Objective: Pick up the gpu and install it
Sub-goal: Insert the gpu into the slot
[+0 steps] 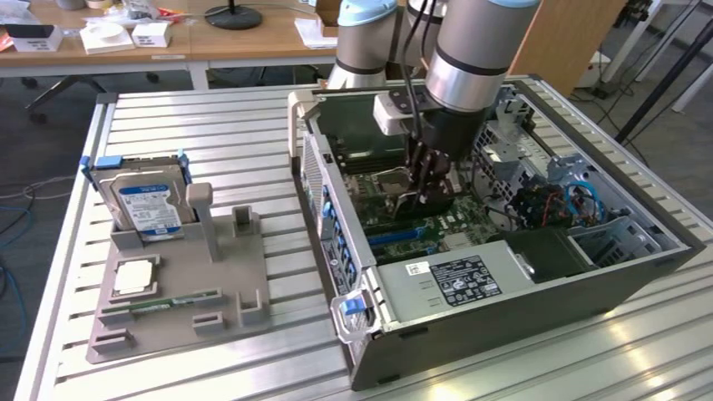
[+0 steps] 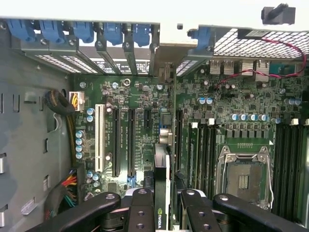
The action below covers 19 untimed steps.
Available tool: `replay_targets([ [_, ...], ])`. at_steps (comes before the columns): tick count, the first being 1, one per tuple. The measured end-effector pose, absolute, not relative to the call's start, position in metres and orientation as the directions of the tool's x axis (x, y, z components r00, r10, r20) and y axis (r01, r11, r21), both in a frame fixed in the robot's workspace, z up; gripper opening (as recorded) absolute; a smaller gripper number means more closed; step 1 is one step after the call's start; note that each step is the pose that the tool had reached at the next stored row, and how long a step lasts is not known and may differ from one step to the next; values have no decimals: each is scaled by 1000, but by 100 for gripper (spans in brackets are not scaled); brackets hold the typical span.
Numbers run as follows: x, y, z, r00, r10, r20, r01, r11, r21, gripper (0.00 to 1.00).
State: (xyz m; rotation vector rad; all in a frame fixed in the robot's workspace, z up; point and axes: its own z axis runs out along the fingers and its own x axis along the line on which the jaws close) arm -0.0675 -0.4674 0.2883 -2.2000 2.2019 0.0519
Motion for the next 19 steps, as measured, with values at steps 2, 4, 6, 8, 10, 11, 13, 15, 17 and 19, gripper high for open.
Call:
replay_targets([
  [2,-67,-467,286,-1,-999,-44,-1000,1,3,26],
  [4,-67,-467,283,-1,-999,-44,-1000,1,3,26],
  [6,-67,-467,281,-2,-999,-44,-1000,2,3,26],
  [8,-67,-467,280,-6,-999,-44,-1000,5,3,26],
  [10,-67,-467,278,-10,-999,-44,-1000,10,3,26],
  [11,-67,-467,278,-14,-999,-44,-1000,14,3,26],
  [13,-68,-467,277,-20,-999,-44,-1000,20,3,26],
  [15,-68,-467,277,-21,-999,-43,-1000,21,4,26],
  [17,-68,-467,277,-21,-999,-44,-1000,21,3,26],
  [19,-68,-467,276,-21,-999,-44,-1000,21,3,26],
])
